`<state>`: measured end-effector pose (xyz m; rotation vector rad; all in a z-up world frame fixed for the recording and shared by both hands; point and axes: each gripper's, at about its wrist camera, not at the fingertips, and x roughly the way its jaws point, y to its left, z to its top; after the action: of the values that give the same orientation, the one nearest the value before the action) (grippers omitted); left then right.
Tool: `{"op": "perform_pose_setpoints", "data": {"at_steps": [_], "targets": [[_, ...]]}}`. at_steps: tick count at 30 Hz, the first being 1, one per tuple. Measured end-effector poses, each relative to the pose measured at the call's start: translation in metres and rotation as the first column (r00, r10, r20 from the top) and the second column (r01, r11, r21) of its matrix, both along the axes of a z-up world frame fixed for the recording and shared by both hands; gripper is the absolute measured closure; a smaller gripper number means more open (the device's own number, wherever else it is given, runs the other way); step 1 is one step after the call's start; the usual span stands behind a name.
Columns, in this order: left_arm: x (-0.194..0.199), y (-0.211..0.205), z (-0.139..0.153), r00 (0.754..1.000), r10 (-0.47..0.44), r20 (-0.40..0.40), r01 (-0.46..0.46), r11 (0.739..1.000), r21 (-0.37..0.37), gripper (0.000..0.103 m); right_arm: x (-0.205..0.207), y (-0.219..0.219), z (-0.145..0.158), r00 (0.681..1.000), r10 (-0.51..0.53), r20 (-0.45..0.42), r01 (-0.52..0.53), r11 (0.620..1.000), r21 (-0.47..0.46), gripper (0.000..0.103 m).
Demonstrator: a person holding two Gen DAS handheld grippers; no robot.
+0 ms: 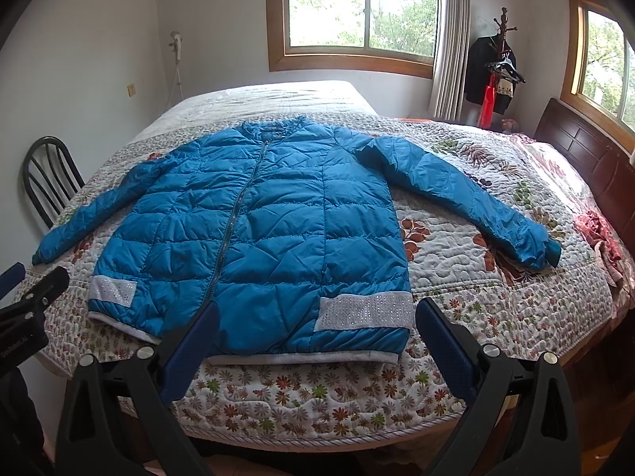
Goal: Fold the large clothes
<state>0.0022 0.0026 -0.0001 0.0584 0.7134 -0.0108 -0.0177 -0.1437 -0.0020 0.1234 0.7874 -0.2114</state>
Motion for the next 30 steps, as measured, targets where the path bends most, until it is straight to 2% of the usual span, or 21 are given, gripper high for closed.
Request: {"op": "perform_pose_setpoints", "data": {"at_steps": [30], "targets": [[-0.0002, -0.0003, 0.0000, 1.000, -0.001, 0.001, 0.001, 1.000, 0.001, 0.003, 0.0024, 0.0037, 0.0011, 1.000, 0.006, -0.001, -0.006, 1.000, -0.009, 0.004]]}}
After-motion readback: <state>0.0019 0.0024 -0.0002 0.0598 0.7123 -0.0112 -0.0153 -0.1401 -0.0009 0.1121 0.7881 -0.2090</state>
